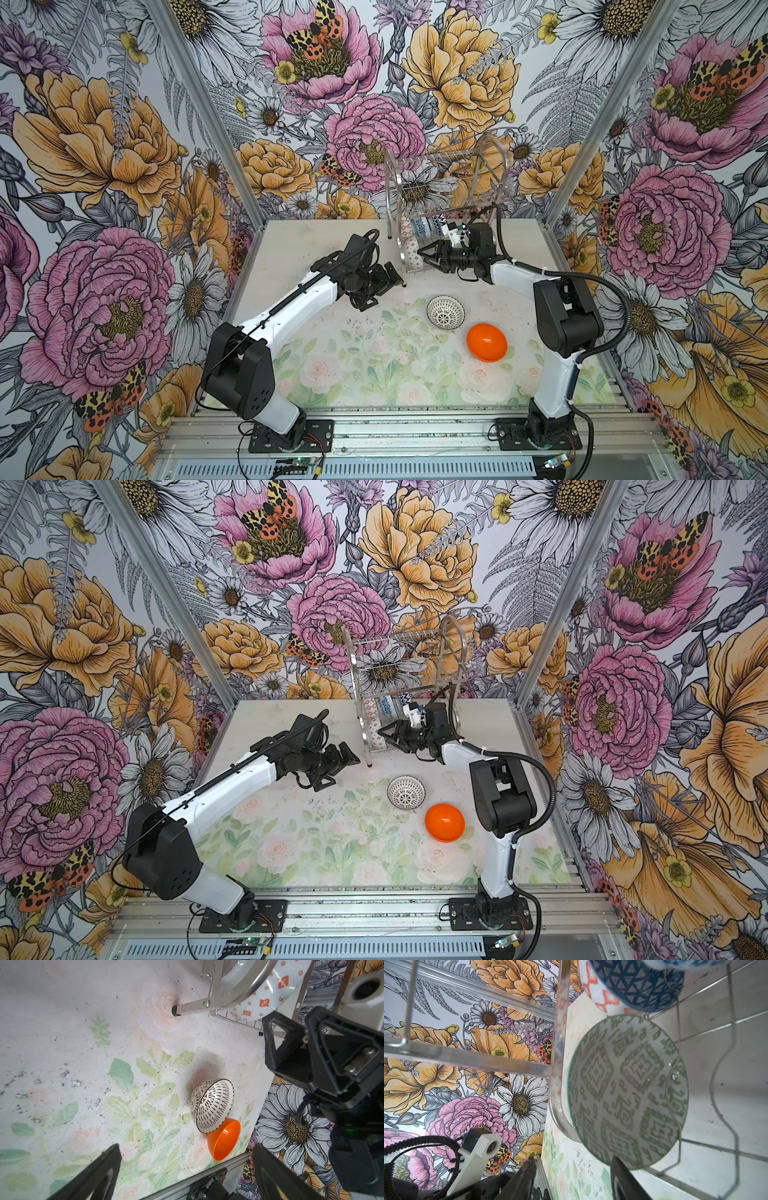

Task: Load the bowls into the dish rack

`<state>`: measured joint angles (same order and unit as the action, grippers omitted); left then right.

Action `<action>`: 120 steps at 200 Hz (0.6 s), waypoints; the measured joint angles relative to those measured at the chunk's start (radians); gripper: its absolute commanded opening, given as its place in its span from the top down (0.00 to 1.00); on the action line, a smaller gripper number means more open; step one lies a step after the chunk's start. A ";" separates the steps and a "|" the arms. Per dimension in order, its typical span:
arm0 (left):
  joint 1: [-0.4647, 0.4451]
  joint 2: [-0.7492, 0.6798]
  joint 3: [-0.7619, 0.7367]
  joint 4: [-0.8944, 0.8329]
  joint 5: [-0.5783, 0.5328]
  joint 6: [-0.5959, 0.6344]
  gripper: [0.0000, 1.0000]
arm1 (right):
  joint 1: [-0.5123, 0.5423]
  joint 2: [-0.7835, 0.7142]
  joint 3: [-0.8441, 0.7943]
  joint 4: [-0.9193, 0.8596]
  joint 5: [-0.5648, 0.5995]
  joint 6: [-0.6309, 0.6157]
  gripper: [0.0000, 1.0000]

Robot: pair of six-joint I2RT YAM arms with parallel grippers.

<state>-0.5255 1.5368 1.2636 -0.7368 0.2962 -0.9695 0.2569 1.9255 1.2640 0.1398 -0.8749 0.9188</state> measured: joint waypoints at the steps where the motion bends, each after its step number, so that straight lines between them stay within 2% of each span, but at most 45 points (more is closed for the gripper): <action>1: 0.000 0.000 0.000 0.000 0.000 0.000 0.01 | -0.001 -0.003 -0.002 -0.001 0.000 0.000 0.37; 23: -0.015 0.000 0.000 0.000 -0.006 0.000 0.01 | -0.010 -0.035 -0.027 0.000 0.001 0.000 0.30; 39: -0.027 0.000 0.000 0.000 -0.011 0.001 0.01 | -0.017 -0.059 -0.049 0.000 0.001 -0.003 0.21; 68: -0.056 0.011 0.000 0.001 -0.020 0.008 0.01 | -0.030 -0.104 -0.083 -0.001 0.008 -0.011 0.14; 74: -0.064 0.016 0.000 0.000 -0.021 0.008 0.01 | -0.030 -0.117 -0.092 -0.002 0.010 -0.015 0.06; 85: -0.078 0.025 0.000 0.000 -0.024 0.009 0.01 | -0.035 -0.143 -0.111 -0.004 0.015 -0.019 0.01; 120: -0.130 0.060 0.002 0.000 -0.040 0.016 0.01 | -0.049 -0.249 -0.183 -0.027 0.030 -0.039 0.01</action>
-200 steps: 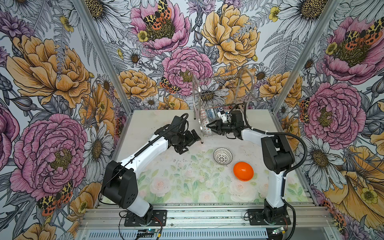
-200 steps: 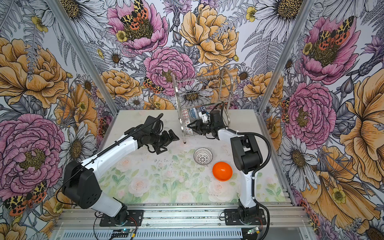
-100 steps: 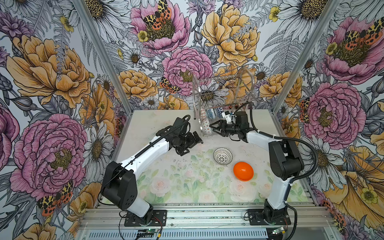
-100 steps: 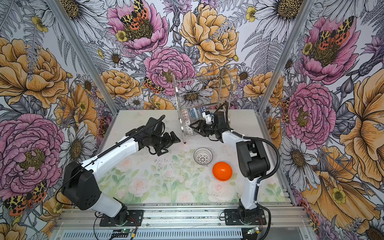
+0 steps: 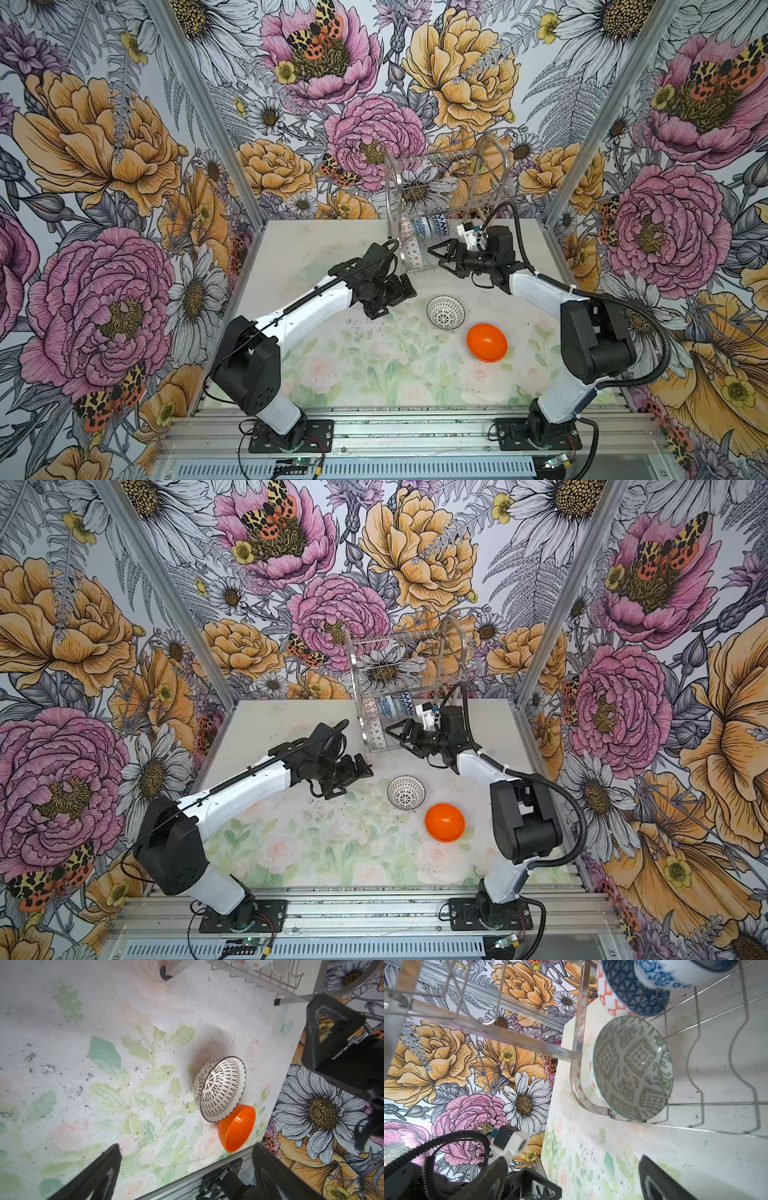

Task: Load the bowls into the dish rack

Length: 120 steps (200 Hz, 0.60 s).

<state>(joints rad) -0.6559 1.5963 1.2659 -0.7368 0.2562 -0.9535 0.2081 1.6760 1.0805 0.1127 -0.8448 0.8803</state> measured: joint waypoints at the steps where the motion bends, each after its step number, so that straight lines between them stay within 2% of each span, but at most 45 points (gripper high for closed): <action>1: -0.002 0.002 0.000 0.000 -0.001 0.000 0.01 | 0.000 -0.002 -0.002 -0.001 0.000 -0.001 0.01; 48: -0.077 0.106 0.051 0.000 -0.011 0.014 0.01 | -0.036 -0.162 -0.115 -0.086 0.030 -0.057 0.01; 89: -0.125 0.211 0.131 0.000 -0.013 0.022 0.02 | -0.108 -0.312 -0.239 -0.178 0.076 -0.094 0.01; 120: -0.148 0.301 0.196 0.003 -0.013 0.034 0.11 | -0.149 -0.400 -0.285 -0.259 0.101 -0.123 0.01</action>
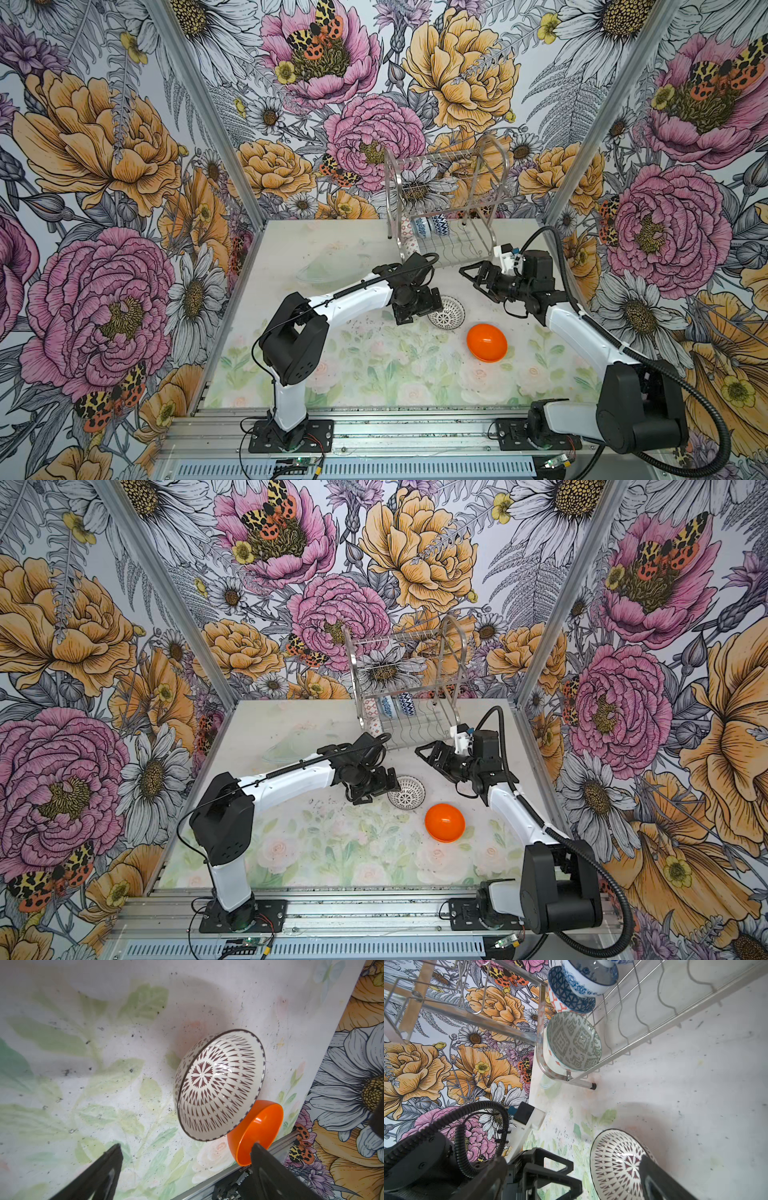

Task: Load the bowls into the dish rack

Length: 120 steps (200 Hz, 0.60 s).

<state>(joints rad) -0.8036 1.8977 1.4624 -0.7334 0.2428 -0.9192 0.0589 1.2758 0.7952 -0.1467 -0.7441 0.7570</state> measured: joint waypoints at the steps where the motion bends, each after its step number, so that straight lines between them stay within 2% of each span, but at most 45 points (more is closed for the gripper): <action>1: 0.000 0.004 0.002 0.001 0.000 0.002 0.11 | -0.001 -0.003 -0.001 -0.002 0.000 -0.001 0.01; 47: -0.012 0.090 0.027 -0.002 0.001 0.017 0.29 | -0.053 -0.111 -0.025 -0.088 0.024 -0.027 0.01; 120: -0.011 0.098 0.028 -0.002 -0.001 0.023 0.57 | -0.067 -0.120 -0.028 -0.134 0.034 -0.034 0.01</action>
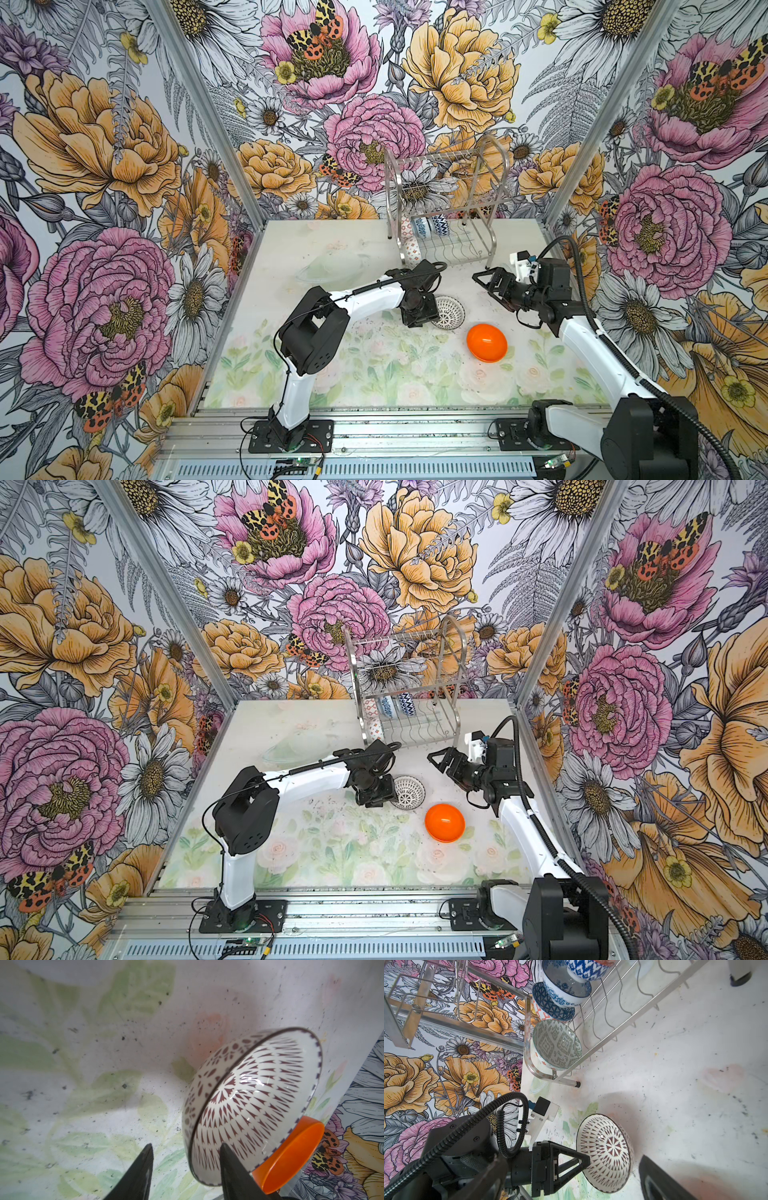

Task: Load the bowls into the dish rack

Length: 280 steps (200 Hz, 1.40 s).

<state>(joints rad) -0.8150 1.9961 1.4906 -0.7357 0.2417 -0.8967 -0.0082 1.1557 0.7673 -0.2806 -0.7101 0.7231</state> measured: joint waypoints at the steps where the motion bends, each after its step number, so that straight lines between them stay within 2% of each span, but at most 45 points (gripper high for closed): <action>1: 0.000 0.000 0.000 0.000 0.000 -0.001 0.57 | 0.000 0.000 0.000 0.000 0.000 0.000 0.01; 34: 0.000 0.001 0.000 0.000 -0.003 -0.002 0.65 | 0.000 0.000 0.000 0.000 0.000 0.000 0.01; 55: 0.000 0.004 0.000 0.002 -0.003 -0.002 0.75 | 0.000 0.000 0.000 0.000 0.000 0.000 0.01; 72: 0.000 0.007 0.000 0.005 -0.003 -0.003 0.88 | 0.000 0.000 0.000 0.000 0.000 0.000 0.01; 136: 0.014 0.011 0.001 0.000 -0.004 0.007 1.00 | 0.000 0.002 0.000 0.000 0.001 0.000 0.01; 180: 0.097 -0.049 -0.077 -0.001 -0.003 0.007 1.00 | 0.039 0.026 0.010 -0.008 0.029 -0.009 0.01; 216: 0.189 -0.110 -0.145 -0.016 -0.013 0.006 1.00 | 0.132 0.074 0.069 -0.023 0.080 -0.028 0.01; 249: 0.208 -0.121 -0.156 -0.021 -0.013 -0.003 1.00 | 0.226 0.108 0.112 -0.034 0.140 -0.048 0.01; 265: 0.208 -0.121 -0.156 -0.023 -0.012 -0.014 0.92 | 0.265 0.124 0.126 -0.042 0.164 -0.061 0.01; 280: 0.207 -0.121 -0.156 -0.024 -0.008 -0.021 0.89 | 0.293 0.137 0.135 -0.053 0.185 -0.068 0.01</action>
<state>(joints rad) -0.6079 1.8751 1.3350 -0.7593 0.2337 -0.9176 0.2848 1.2926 0.9024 -0.3332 -0.5251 0.6556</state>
